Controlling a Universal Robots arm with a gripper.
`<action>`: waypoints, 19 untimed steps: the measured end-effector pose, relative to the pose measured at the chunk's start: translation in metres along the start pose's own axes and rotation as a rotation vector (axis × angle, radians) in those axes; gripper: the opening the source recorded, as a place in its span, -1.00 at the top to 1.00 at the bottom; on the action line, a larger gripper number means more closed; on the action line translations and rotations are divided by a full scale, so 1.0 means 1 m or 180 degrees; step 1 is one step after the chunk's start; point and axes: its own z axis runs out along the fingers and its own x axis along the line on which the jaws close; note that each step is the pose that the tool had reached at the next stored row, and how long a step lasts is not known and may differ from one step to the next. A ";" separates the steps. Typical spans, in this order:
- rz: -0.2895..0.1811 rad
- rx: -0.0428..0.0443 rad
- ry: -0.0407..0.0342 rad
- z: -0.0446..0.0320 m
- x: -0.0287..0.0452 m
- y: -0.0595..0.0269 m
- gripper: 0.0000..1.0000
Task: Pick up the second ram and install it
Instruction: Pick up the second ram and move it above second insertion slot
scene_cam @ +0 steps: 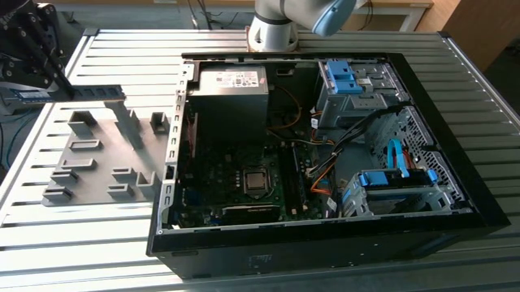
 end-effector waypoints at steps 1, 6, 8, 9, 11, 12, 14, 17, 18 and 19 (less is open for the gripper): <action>0.0000 0.0000 0.0000 0.0000 0.0000 -0.0013 0.72; 0.0000 0.0000 0.0000 0.0000 0.0000 -0.0073 0.72; 0.0000 0.0000 0.0000 0.0000 0.0000 -0.0096 0.72; 0.0000 0.0000 0.0000 0.0001 -0.0001 -0.0109 0.72; 0.0000 0.0000 0.0000 0.0001 -0.0001 -0.0131 0.72; 0.0000 0.0000 0.0000 0.0001 -0.0001 -0.0142 0.72; 0.0000 0.0000 0.0000 0.0000 -0.0001 -0.0165 0.72; 0.0000 0.0000 0.0000 0.0001 -0.0001 -0.0210 0.72; 0.0000 0.0000 0.0000 0.0001 -0.0001 -0.0220 0.72; 0.0000 0.0000 0.0000 0.0001 -0.0001 -0.0230 0.72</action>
